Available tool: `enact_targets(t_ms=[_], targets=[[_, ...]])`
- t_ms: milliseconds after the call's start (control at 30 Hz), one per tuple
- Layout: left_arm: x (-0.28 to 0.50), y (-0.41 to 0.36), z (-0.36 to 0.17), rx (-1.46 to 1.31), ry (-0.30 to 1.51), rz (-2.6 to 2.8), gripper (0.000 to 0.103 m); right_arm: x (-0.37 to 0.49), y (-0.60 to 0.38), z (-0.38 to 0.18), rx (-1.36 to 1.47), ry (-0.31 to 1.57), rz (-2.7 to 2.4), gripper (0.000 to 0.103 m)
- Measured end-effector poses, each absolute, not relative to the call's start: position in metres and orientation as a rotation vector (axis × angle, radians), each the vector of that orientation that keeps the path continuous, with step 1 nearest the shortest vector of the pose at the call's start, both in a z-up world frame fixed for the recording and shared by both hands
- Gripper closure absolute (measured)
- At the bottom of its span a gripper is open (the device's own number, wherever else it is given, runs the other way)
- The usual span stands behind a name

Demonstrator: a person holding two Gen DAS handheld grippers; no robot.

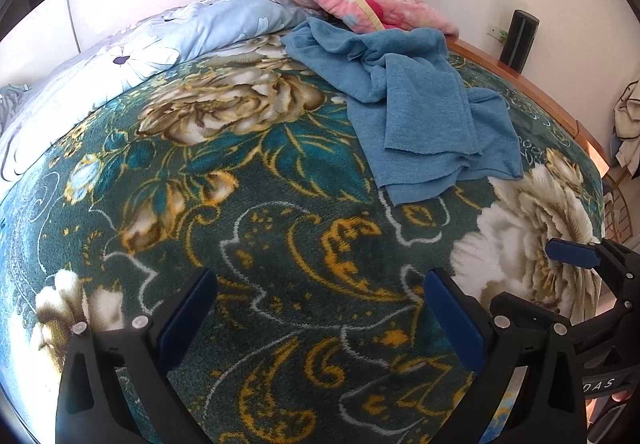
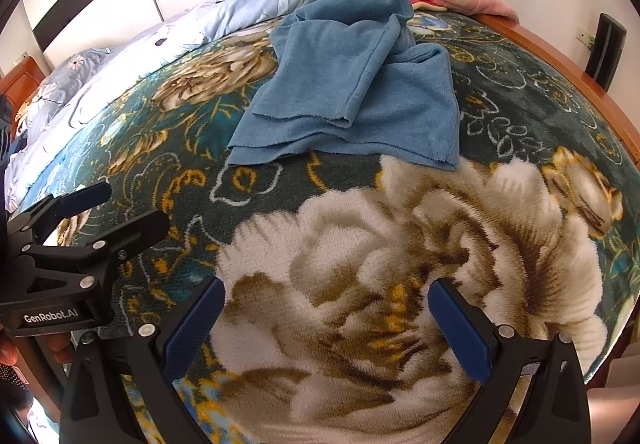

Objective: Fold clothes

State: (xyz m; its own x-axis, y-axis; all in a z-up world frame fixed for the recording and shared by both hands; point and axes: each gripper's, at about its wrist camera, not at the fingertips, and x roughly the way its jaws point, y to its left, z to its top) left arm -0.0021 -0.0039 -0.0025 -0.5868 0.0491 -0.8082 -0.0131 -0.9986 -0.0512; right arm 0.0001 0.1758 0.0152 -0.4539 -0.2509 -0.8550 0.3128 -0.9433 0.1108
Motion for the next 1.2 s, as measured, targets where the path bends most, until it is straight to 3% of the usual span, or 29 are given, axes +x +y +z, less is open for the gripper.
enact_targets(t_ms=[1200], targets=[[0.0020, -0.0075, -0.0022, -1.409, -0.065, 2.739, 0.000, 0.0037, 0.1692, 0.0150, 1.430, 0.109, -2.427, 0.000]])
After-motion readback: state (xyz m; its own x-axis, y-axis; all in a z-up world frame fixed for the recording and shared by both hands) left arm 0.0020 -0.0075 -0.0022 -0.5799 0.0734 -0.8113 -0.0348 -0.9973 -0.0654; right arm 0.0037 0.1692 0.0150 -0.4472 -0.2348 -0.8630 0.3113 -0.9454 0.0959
